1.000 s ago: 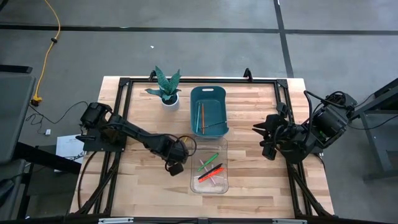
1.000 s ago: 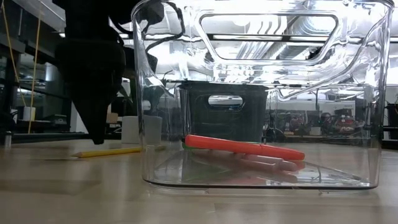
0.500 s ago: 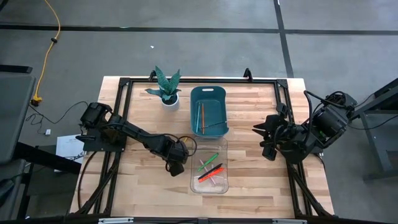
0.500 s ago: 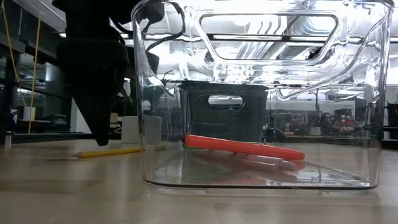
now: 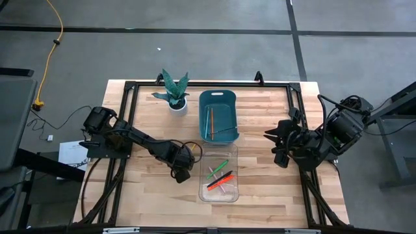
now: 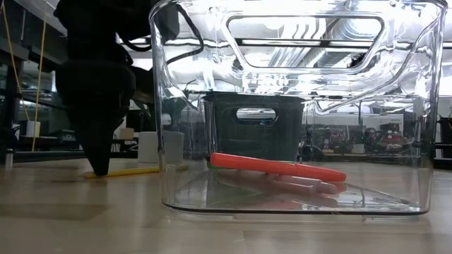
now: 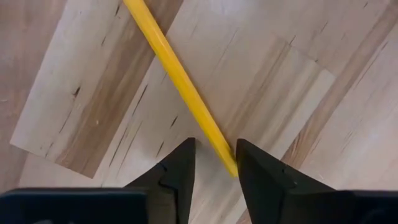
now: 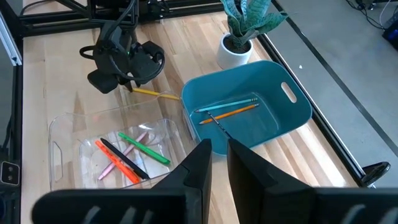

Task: Sort pens & pencils
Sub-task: Put the yellow pencil into the blue bin

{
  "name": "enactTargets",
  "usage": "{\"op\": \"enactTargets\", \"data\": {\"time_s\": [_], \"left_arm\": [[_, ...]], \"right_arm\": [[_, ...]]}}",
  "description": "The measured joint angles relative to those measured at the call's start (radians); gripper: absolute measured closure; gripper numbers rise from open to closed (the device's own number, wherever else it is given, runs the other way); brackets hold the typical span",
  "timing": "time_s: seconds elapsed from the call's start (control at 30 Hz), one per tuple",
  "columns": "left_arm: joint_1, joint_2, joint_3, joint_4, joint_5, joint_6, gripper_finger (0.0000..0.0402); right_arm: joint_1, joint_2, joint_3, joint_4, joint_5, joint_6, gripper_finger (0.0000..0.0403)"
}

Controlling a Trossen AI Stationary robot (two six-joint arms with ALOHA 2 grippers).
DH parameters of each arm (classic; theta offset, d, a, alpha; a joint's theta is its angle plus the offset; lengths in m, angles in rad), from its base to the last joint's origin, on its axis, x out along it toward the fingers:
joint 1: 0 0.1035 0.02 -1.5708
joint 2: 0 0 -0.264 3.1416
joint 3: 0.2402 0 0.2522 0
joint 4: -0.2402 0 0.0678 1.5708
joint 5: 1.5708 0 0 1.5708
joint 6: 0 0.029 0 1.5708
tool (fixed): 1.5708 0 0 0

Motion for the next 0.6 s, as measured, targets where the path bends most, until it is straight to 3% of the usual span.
{"op": "enactTargets", "data": {"time_s": [0.6], "left_arm": [[0.000,0.001,0.000,-0.046,0.002,0.024,0.0372]], "right_arm": [[0.000,0.000,0.000,0.000,0.000,0.008,0.0362]]}}
